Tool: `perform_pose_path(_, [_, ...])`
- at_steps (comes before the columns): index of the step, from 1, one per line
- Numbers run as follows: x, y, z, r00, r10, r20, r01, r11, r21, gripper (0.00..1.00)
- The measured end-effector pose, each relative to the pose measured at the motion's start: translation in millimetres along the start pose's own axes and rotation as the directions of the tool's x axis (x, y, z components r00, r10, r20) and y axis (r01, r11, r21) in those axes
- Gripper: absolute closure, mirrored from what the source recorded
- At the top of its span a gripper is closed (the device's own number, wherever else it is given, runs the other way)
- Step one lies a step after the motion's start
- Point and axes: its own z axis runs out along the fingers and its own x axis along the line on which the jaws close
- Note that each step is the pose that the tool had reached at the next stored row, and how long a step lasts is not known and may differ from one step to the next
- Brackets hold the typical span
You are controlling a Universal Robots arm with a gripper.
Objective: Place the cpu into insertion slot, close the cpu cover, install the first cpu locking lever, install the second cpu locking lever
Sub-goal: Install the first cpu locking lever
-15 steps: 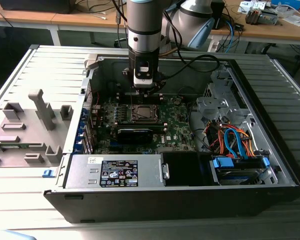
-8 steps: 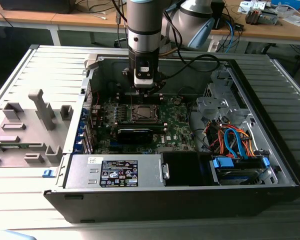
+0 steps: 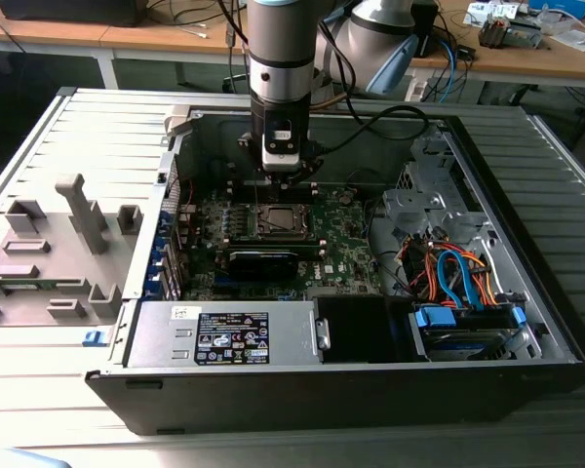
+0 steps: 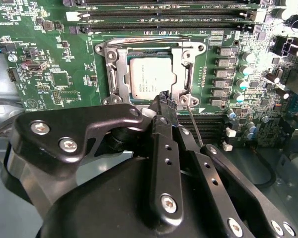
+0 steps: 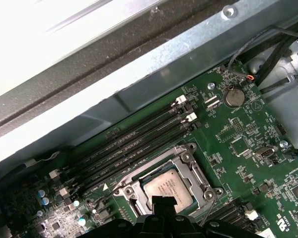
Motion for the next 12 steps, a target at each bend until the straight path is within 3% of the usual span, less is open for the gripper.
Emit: perform_pose_path(12, [0.0,0.0,0.0,0.9999,-0.013,-0.0003,0.013,0.9999,-0.0003,0.89])
